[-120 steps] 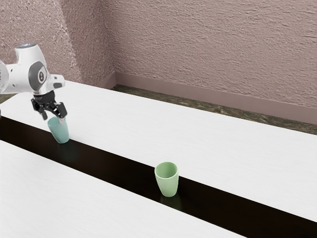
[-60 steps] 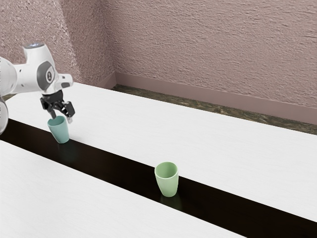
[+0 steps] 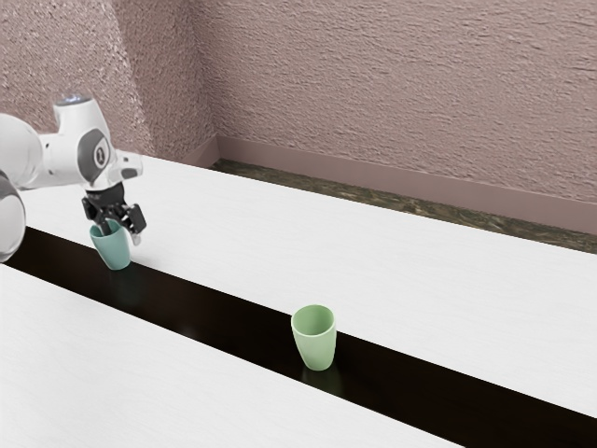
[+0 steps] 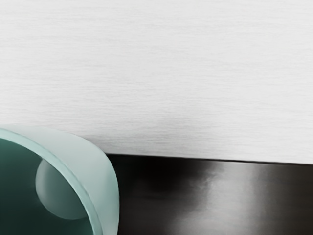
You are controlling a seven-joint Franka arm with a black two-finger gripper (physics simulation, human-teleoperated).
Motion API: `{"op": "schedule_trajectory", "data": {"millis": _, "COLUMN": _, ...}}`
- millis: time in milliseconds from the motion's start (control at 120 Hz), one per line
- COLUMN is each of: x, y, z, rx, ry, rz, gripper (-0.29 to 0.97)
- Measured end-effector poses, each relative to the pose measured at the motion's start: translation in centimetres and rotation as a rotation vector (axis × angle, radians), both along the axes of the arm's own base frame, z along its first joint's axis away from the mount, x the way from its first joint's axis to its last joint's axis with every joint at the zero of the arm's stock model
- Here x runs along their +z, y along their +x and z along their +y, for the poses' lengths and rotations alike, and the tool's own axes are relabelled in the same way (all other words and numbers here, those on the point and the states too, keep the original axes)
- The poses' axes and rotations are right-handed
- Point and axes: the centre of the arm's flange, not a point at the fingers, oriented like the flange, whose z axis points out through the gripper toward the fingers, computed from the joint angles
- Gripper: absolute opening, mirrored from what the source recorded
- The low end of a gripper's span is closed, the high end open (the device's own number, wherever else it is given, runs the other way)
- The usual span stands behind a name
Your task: Place the left cup onto the right cup
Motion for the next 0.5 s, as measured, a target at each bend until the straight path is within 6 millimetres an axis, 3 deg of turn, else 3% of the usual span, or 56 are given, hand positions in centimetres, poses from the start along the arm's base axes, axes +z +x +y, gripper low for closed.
{"op": "schedule_trajectory", "data": {"millis": 500, "x": -1.6, "y": 0.0, "z": 0.5, "rx": 0.004, "ry": 0.010, "rz": -0.004, "gripper": 0.65}}
